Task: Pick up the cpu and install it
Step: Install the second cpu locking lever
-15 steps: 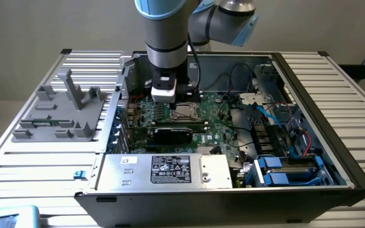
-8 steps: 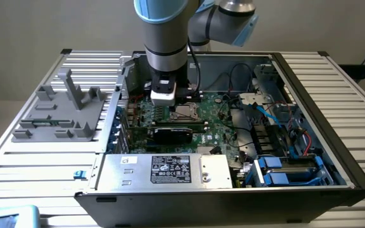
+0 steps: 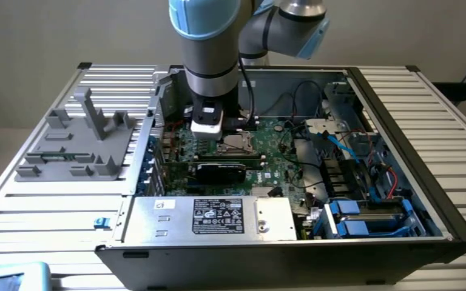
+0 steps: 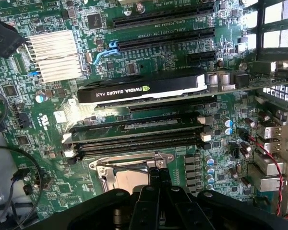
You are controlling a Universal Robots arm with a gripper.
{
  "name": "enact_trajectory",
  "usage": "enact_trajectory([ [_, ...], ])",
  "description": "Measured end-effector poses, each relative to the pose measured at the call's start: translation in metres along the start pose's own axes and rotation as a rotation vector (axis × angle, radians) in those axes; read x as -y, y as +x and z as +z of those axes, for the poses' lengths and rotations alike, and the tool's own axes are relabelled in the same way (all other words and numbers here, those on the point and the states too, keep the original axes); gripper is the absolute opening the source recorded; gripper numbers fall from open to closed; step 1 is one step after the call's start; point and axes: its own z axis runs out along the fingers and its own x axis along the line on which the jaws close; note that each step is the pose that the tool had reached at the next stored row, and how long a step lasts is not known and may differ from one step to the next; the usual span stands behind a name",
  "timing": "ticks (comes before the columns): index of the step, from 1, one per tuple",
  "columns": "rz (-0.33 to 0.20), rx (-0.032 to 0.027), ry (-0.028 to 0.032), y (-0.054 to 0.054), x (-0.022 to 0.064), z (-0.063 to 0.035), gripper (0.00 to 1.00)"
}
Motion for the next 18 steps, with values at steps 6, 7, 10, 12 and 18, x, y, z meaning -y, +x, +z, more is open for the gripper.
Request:
enact_trajectory([
  [6,0.007,0.0069,0.0514,-0.0001,-0.0044,-0.0002,0.11],
  [7,0.009,0.0074,0.0574,0.0001,-0.0055,-0.0005,0.11],
  [10,0.018,0.0057,0.0605,0.0004,-0.0079,-0.0010,0.11],
  [12,0.025,0.0033,0.0612,0.0004,-0.0085,-0.0004,0.11],
  [18,0.047,0.0007,0.0617,-0.0015,-0.0101,0.0035,0.11],
])
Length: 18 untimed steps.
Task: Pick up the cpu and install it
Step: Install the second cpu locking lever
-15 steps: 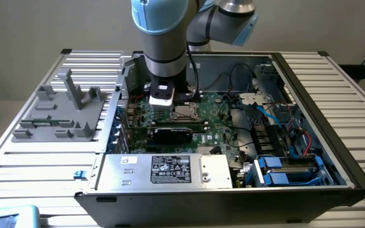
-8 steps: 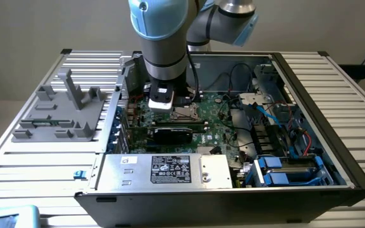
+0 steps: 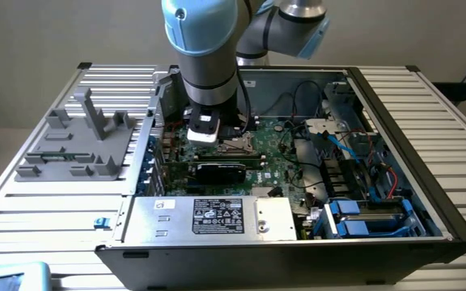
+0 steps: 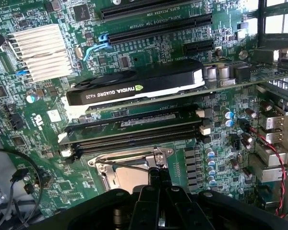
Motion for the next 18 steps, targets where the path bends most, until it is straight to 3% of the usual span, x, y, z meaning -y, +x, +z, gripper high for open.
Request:
enact_trajectory([
  [3,0.003,0.0032,0.0038,-0.0011,-0.0007,0.0014,0.11],
  [13,0.009,0.0046,0.0157,-0.0035,-0.0022,0.0054,0.11],
  [18,0.012,0.0052,0.0167,-0.0047,-0.0038,0.0089,0.11],
])
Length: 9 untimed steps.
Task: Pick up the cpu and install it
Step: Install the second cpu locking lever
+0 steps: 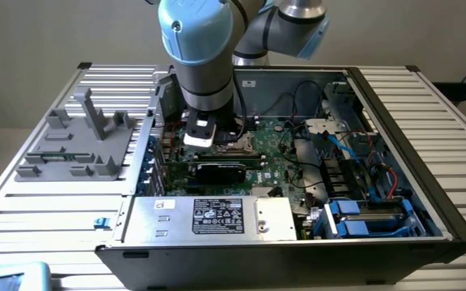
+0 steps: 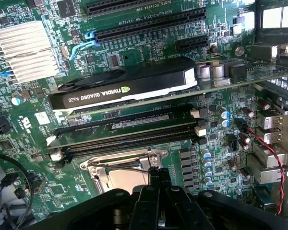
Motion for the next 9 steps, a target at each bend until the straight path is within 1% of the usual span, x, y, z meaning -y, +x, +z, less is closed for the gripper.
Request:
enact_trajectory([
  [9,0.004,0.0025,-0.0005,-0.0043,-0.0017,0.0081,0.11],
])
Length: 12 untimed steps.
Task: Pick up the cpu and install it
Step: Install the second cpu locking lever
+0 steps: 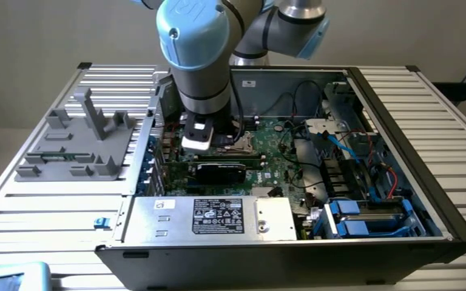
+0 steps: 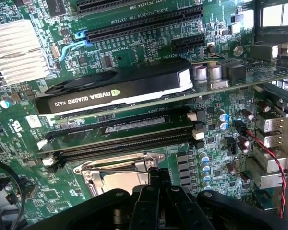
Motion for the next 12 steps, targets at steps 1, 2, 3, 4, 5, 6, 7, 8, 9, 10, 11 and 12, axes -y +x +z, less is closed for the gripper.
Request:
enact_trajectory([
  [1,0.000,0.0004,-0.0001,-0.0006,0.0000,0.0010,0.11],
  [2,0.001,0.0010,-0.0005,-0.0008,0.0001,0.0016,0.11],
  [3,0.001,0.0013,-0.0006,-0.0009,0.0001,0.0021,0.11],
  [4,0.001,0.0013,-0.0006,-0.0010,0.0003,0.0028,0.11],
  [5,0.001,0.0014,-0.0005,-0.0012,0.0006,0.0035,0.11],
  [6,0.001,0.0014,-0.0005,-0.0013,0.0010,0.0041,0.11],
  [7,0.001,0.0013,-0.0004,-0.0014,0.0013,0.0049,0.11],
  [8,0.001,0.0012,-0.0003,-0.0015,0.0015,0.0057,0.11],
  [9,0.001,0.0012,-0.0004,-0.0016,0.0018,0.0065,0.11],
  [10,0.001,0.0013,-0.0004,-0.0017,0.0017,0.0074,0.11],
  [11,0.001,0.0013,-0.0005,-0.0018,0.0016,0.0081,0.11],
  [12,0.001,0.0013,-0.0004,-0.0020,0.0014,0.0088,0.11],
])
